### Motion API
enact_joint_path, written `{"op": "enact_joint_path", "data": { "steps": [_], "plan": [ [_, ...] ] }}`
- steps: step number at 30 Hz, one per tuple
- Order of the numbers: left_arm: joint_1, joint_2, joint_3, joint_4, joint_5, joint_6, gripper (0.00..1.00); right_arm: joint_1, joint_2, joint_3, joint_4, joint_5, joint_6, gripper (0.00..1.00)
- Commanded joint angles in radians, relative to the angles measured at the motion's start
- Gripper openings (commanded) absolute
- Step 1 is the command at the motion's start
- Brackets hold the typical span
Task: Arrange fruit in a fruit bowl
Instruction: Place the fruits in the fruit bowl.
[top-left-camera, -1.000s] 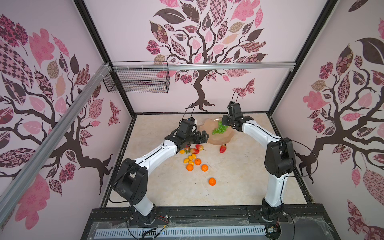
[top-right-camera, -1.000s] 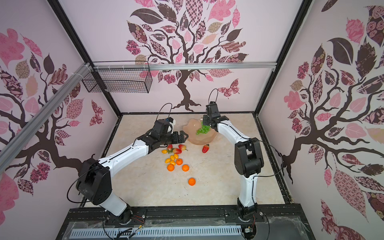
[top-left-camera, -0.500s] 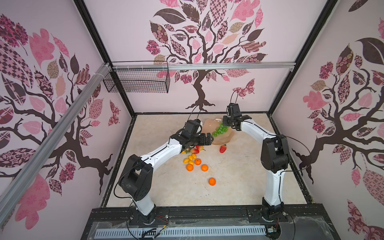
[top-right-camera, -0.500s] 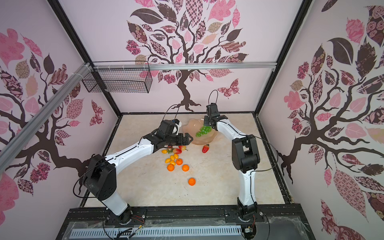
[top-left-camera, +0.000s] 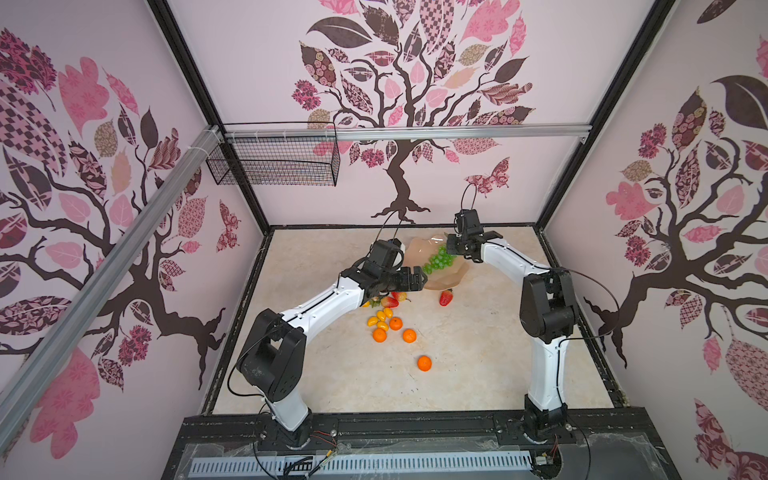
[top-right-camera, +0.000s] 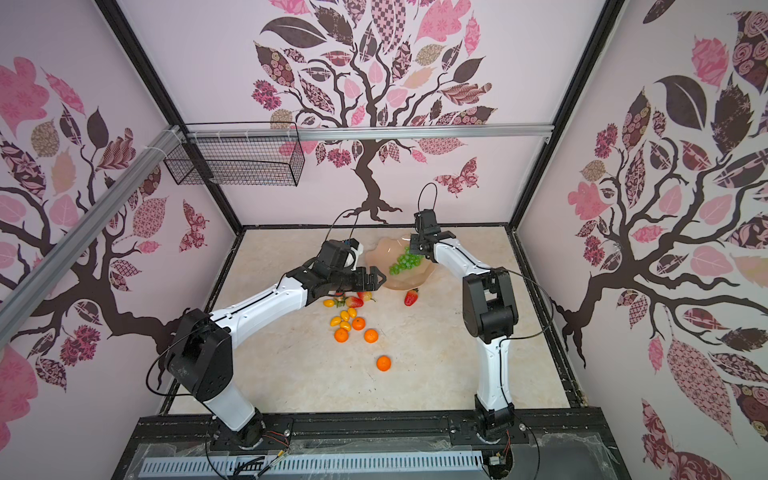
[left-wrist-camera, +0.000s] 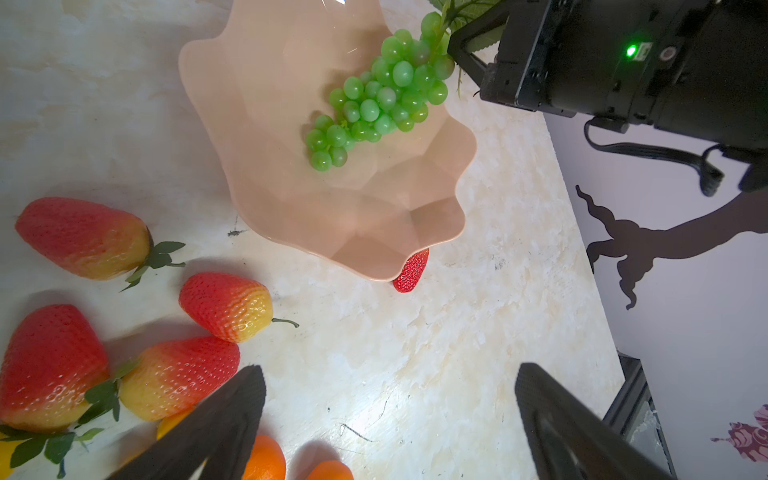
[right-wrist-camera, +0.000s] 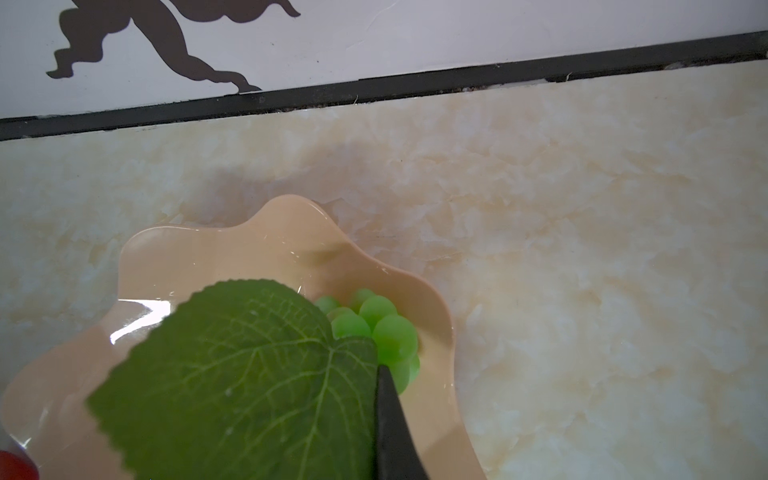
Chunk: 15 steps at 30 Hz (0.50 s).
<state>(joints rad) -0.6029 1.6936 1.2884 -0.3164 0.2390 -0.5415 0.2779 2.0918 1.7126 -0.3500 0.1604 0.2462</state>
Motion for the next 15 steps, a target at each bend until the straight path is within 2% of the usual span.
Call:
{"op": "enact_joint_path", "data": {
  "steps": [1, 15],
  "plan": [
    [-0.003, 0.018, 0.034, 0.004, 0.014, 0.009, 0.98, -0.006, 0.045, 0.041, -0.041, 0.01, 0.009, 0.09],
    [-0.002, -0.004, 0.038, 0.001, 0.013, 0.015, 0.98, -0.008, -0.046, 0.036, -0.027, 0.012, 0.008, 0.38]
  ]
}}
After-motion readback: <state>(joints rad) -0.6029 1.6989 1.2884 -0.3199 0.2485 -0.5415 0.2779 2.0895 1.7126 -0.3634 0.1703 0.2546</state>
